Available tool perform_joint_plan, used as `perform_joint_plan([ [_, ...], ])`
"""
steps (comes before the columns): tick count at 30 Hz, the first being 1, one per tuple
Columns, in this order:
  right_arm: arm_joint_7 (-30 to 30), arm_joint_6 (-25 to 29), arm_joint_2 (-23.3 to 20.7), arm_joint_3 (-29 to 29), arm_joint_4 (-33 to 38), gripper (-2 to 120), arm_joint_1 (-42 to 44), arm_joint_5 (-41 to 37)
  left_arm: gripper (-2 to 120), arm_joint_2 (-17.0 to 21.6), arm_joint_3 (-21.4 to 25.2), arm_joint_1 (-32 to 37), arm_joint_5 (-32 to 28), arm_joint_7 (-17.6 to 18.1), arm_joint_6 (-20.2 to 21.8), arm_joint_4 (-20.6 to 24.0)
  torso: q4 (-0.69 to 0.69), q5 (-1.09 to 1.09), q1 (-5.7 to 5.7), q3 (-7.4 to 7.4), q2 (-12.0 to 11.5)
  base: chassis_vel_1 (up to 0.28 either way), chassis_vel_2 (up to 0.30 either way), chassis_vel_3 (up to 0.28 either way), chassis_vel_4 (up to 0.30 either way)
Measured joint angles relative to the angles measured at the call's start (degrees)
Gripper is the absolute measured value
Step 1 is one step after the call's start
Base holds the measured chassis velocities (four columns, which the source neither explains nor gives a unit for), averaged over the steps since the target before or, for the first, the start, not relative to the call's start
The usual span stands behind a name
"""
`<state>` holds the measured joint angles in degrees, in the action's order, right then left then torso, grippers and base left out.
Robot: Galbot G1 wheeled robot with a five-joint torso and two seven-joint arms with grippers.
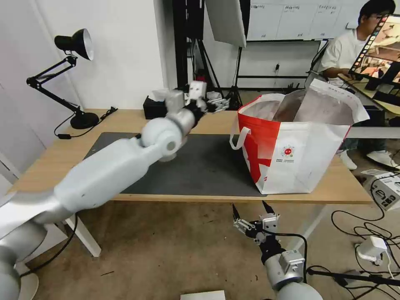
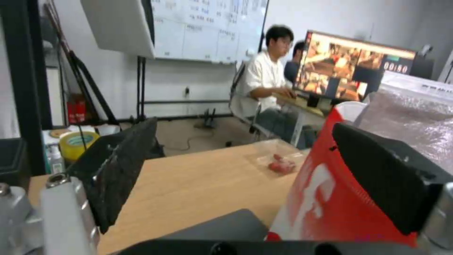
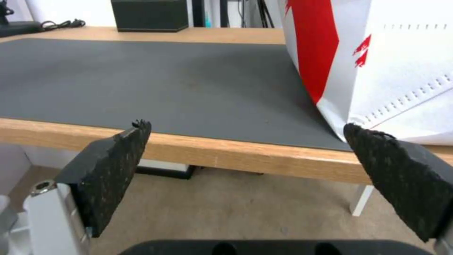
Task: Pick up the trash from the table and place it into the takeout bag.
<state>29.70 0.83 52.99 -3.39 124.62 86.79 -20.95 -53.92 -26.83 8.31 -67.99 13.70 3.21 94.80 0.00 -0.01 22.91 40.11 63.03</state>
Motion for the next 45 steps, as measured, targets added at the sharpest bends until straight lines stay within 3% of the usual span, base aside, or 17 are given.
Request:
perform_joint_plan([
  [2,0.0,0.0,0.0,0.0,0.0,100,0.0,0.0,100,0.69,1.29,1.89,0.97,-1.57,-1.02,0.02,0.0,-0.01,0.01,0.0,0.0,0.0,0.0,0.0,0.0],
  [5,0.0,0.0,0.0,0.0,0.0,100,0.0,0.0,100,3.27,6.33,8.59,4.07,-7.24,-5.12,0.2,0.0,0.0,0.0,0.0,0.0,0.0,0.0,0.0,0.0],
  [10,-0.01,0.0,-0.01,0.0,0.0,100,0.0,0.0,100,5.89,13.13,17.11,6.01,-11.87,-6.94,2.03,-0.01,0.0,0.0,0.0,0.0,0.0,0.0,0.0,0.0],
  [16,-0.01,0.0,0.0,0.0,0.0,100,0.0,0.0,100,9.88,27.46,33.55,13.29,-17.13,-8.71,6.22,-0.01,-0.01,0.0,0.0,0.0,0.0,0.0,0.0,0.0],
  [17,-0.01,0.0,0.0,0.0,0.0,100,0.0,0.0,100,9.88,27.46,33.55,13.29,-17.13,-8.71,6.22,-0.01,-0.01,0.0,0.0,0.0,0.0,0.0,0.0,0.0],
  [20,-0.01,0.0,0.0,0.0,0.0,100,0.0,0.0,100,11.69,34.5,43.37,17.39,-18.02,-10.56,8.63,0.03,0.01,0.0,-0.01,0.0,0.0,0.0,0.0,0.0],
  [22,-0.01,0.0,0.0,0.0,0.0,100,0.01,0.0,100,11.71,35.43,44.89,18.11,-18.03,-11.06,8.92,0.02,0.0,-0.01,0.0,0.0,0.0,0.0,0.0,0.0],
  [28,-0.01,0.0,0.0,0.0,0.0,100,0.0,0.0,100,9.83,42.6,55.49,29.1,-16.38,-14.62,10.55,-0.01,0.01,0.0,-0.01,0.0,0.0,0.0,0.0,0.0],
  [32,0.0,0.0,0.0,0.0,0.0,100,0.0,0.0,100,8.96,45.33,58.61,31.21,-15.37,-15.28,10.99,-0.01,0.01,0.0,-0.01,0.01,0.0,0.0,0.0,0.0],
  [37,0.0,0.0,0.0,0.0,0.0,100,0.0,0.0,100,6.48,53.14,67.53,34.21,-13.42,-15.32,12.19,0.0,0.01,0.0,-0.01,0.01,0.0,0.0,0.0,0.0],
  [45,-0.01,0.0,0.0,0.0,0.0,100,0.0,0.0,100,3.76,56.11,71.35,35.5,-12.58,-15.61,12.02,-0.02,0.0,0.0,0.0,0.0,0.0,0.0,0.0,0.0],
])
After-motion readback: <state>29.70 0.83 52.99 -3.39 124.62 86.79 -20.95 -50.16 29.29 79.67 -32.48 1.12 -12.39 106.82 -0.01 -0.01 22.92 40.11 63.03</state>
